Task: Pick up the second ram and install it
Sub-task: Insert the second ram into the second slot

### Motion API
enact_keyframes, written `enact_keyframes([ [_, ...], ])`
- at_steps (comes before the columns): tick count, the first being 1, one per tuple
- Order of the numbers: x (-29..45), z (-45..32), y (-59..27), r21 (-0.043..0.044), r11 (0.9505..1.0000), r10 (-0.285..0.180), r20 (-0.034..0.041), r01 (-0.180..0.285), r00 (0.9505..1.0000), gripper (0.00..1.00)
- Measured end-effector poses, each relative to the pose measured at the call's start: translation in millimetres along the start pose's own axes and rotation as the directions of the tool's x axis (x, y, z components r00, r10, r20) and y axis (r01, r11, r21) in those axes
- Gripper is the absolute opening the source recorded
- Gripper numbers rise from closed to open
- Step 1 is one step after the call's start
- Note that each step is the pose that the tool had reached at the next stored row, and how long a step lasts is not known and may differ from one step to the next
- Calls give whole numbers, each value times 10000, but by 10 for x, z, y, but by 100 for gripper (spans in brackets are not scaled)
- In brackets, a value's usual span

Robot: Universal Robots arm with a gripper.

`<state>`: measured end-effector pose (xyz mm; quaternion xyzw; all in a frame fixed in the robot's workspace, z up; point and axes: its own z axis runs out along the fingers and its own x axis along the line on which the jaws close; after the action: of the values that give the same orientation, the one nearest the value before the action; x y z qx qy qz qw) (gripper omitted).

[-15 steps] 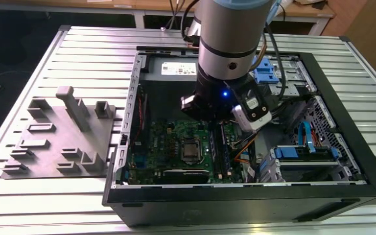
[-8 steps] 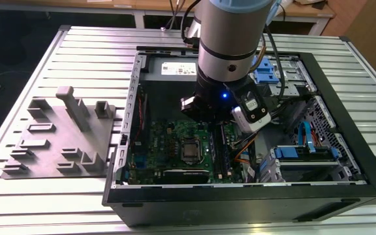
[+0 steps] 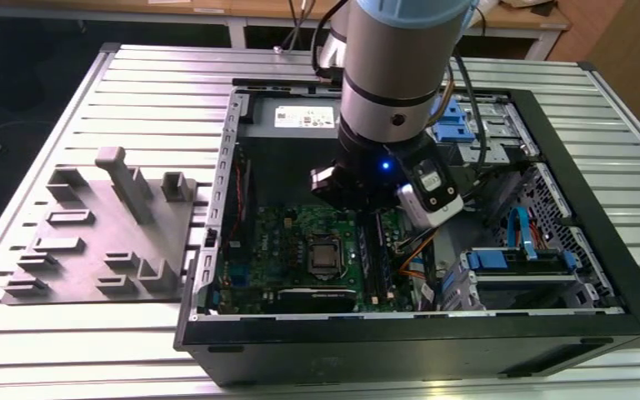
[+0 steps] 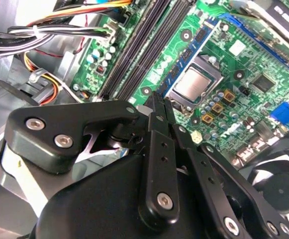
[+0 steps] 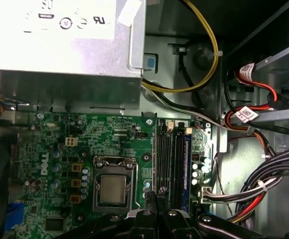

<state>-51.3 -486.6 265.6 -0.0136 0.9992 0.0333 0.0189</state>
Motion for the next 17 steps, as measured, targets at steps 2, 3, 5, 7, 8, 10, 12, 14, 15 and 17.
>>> enact_keyframes([
  [2, -12, 23, -2, 0, 10000, 0, 0, 0, 10000, 9],
  [3, -17, 36, -3, -1, 10000, 0, 0, 0, 10000, 9],
  [5, -23, 64, -5, -1, 10000, 0, 0, 0, 10000, 9],
  [7, -27, 94, -7, 0, 10000, 1, 0, -1, 10000, 9],
  [8, -28, 108, -8, -1, 10000, 1, 0, -1, 10000, 9],
  [10, -32, 134, -10, 0, 10000, 0, 0, 0, 10000, 9],
  [12, -42, 160, -12, 0, 10000, 1, 0, -1, 10000, 9],
  [14, -62, 181, -14, 0, 10000, 4, 0, -4, 10000, 9],
  [15, -75, 190, -15, -1, 10000, 5, 0, -5, 10000, 9],
  [17, -96, 201, -16, 0, 10000, 6, 0, -6, 10000, 9],
])
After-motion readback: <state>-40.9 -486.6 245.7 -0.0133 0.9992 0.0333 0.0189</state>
